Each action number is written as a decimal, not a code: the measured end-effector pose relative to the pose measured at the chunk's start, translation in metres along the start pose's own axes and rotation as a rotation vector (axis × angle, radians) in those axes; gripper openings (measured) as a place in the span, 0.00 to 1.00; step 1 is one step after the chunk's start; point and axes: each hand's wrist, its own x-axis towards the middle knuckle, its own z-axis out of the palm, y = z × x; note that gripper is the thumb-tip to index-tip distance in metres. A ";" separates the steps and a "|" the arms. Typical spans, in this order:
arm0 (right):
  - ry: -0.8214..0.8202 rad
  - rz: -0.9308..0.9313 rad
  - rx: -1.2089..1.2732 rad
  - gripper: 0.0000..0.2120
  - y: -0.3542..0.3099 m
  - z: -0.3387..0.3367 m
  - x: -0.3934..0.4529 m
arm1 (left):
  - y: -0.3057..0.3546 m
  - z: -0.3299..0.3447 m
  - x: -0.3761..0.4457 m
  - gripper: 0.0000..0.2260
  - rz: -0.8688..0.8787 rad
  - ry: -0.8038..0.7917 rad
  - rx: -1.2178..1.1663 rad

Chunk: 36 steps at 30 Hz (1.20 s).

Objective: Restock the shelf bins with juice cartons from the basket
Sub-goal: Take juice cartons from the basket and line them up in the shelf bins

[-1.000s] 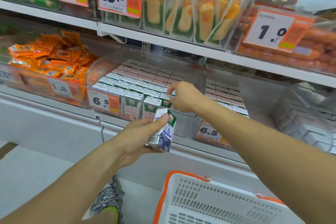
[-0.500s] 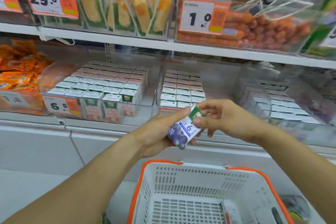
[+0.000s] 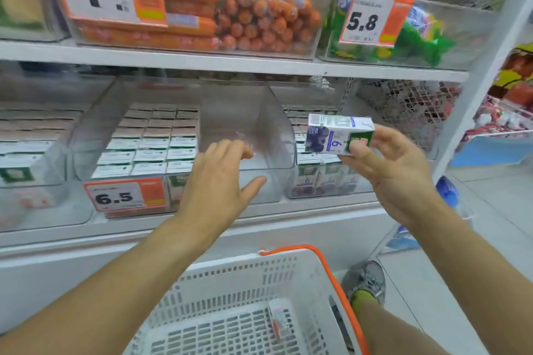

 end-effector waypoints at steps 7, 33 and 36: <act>0.197 -0.219 -0.797 0.15 0.003 -0.063 0.113 | -0.008 0.045 0.013 0.14 0.037 -0.069 0.208; -0.067 -0.083 -0.827 0.08 0.000 -0.060 0.084 | -0.014 0.049 0.002 0.13 0.105 -0.020 0.280; -0.296 0.089 -0.698 0.03 0.014 -0.046 0.014 | -0.012 0.040 -0.005 0.15 0.174 0.079 0.228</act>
